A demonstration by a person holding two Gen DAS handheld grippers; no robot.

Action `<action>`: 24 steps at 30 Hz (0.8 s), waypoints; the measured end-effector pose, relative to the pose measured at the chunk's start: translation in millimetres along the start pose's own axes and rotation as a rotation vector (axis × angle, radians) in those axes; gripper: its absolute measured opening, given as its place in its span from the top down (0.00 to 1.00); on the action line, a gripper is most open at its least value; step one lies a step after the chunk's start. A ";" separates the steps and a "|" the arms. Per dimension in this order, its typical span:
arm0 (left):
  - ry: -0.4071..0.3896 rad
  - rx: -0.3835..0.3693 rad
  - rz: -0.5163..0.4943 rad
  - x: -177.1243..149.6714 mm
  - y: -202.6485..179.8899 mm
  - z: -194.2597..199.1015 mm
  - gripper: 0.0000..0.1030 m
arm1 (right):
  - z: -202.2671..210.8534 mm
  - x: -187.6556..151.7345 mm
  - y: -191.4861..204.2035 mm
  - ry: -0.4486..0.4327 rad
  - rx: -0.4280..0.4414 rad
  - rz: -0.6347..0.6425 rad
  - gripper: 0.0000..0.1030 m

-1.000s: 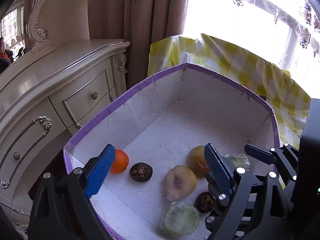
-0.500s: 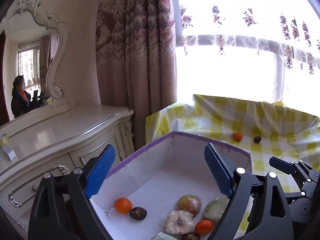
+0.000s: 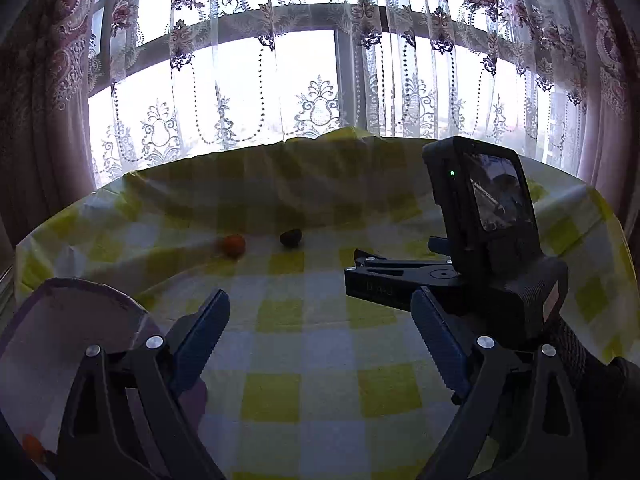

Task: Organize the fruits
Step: 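Move both open grippers back over the last fruits on the table, then grasp the dark brown fruit with the right gripper while the left gripper grasps the tangerine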

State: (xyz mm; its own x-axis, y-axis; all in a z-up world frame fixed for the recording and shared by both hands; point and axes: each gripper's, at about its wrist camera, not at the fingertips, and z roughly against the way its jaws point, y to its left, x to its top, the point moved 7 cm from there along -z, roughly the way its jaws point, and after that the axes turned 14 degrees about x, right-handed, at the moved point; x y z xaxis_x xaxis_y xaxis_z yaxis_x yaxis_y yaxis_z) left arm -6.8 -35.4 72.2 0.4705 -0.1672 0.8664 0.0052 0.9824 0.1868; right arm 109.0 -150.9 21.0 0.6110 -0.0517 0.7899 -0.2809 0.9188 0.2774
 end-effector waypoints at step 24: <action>0.375 -0.113 0.124 -74.1 0.2 -105.4 0.14 | -239.0 64.8 34.5 0.299 0.126 0.113 0.59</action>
State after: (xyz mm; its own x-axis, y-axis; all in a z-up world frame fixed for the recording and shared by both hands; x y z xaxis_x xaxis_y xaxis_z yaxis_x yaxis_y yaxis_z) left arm 51.3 -14.0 -40.7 0.7624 -0.0254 0.6466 0.0150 0.9997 0.0216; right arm 315.8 -29.0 -48.9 0.7556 0.1816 0.6294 -0.4370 0.8555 0.2777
